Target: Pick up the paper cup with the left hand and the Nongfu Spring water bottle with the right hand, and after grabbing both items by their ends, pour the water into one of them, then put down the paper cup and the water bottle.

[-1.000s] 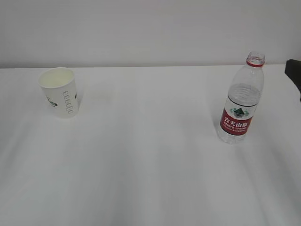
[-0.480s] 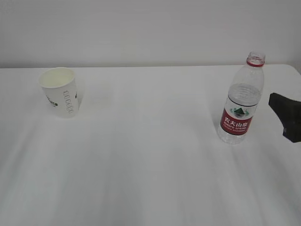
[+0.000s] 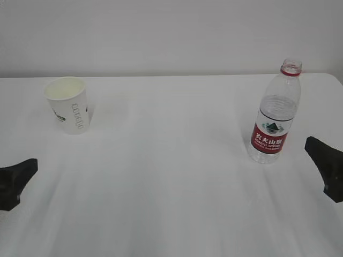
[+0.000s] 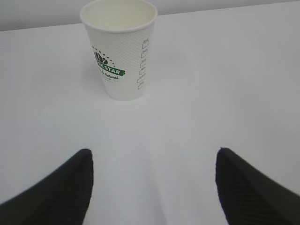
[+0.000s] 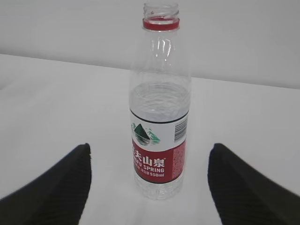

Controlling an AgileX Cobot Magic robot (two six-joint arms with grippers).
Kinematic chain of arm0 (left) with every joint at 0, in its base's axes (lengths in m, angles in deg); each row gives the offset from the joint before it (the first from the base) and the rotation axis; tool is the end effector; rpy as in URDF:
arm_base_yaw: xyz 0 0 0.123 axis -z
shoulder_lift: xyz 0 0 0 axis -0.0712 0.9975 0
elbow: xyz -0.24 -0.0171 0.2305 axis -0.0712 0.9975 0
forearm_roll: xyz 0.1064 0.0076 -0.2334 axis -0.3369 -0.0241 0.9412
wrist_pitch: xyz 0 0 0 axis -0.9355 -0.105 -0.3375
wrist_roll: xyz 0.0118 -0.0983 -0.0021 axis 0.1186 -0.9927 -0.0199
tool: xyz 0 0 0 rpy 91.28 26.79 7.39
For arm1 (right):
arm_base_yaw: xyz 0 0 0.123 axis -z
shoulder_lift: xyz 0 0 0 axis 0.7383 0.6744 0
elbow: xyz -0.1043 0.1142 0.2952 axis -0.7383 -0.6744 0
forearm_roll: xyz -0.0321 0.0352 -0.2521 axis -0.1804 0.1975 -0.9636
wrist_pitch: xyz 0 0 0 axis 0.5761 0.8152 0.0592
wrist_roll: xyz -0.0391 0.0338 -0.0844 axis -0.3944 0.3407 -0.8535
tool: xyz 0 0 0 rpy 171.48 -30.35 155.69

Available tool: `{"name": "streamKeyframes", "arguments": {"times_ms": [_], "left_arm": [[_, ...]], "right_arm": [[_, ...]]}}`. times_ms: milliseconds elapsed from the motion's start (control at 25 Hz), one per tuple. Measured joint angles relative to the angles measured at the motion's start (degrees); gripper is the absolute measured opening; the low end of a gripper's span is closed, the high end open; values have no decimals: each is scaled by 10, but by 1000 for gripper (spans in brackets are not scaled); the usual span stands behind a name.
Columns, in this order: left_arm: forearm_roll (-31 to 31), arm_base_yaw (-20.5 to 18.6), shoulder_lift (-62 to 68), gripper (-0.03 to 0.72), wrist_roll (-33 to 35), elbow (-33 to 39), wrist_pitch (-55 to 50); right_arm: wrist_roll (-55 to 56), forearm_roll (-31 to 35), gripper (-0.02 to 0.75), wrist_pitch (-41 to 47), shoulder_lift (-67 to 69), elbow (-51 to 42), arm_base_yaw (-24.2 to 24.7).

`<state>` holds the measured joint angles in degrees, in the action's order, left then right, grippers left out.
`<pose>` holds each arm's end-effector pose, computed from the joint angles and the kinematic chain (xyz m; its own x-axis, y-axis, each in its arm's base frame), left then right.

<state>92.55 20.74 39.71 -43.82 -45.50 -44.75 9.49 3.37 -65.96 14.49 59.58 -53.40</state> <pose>0.1778 -0.0473 0.1965 -0.3630 0.0396 -0.9309 0.2122 0.9764 -0.0412 0.1633 0.0291 0.2170 -0.1718 -0.0921 -0.9808 -0.2362 0.9704 -0.0498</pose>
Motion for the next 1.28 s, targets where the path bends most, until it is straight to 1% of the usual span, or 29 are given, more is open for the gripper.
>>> {"name": "streamKeyframes", "arguments": {"times_ms": [80,200,360,520,720,1120,1280], "left_arm": [[-1,5,14,587,-4,32,62],[-10,8,31,587,-17,64,124],[-44,8,57,587,-28,68,158],[-52,8,77,587,-29,68,206],[-53,8,96,587,-30,68,219],[-55,8,171,587,-30,67,223],[-55,8,177,587,-30,66,223]], "right_arm": [[0,0,590,-29,12,-10,0],[0,0,590,-69,36,-24,0],[0,0,590,-139,83,-47,0],[0,0,590,-150,140,-49,0],[0,-6,590,-150,185,-49,0],[0,-6,590,-155,186,-49,0],[0,-5,590,-155,186,-42,0]]}}
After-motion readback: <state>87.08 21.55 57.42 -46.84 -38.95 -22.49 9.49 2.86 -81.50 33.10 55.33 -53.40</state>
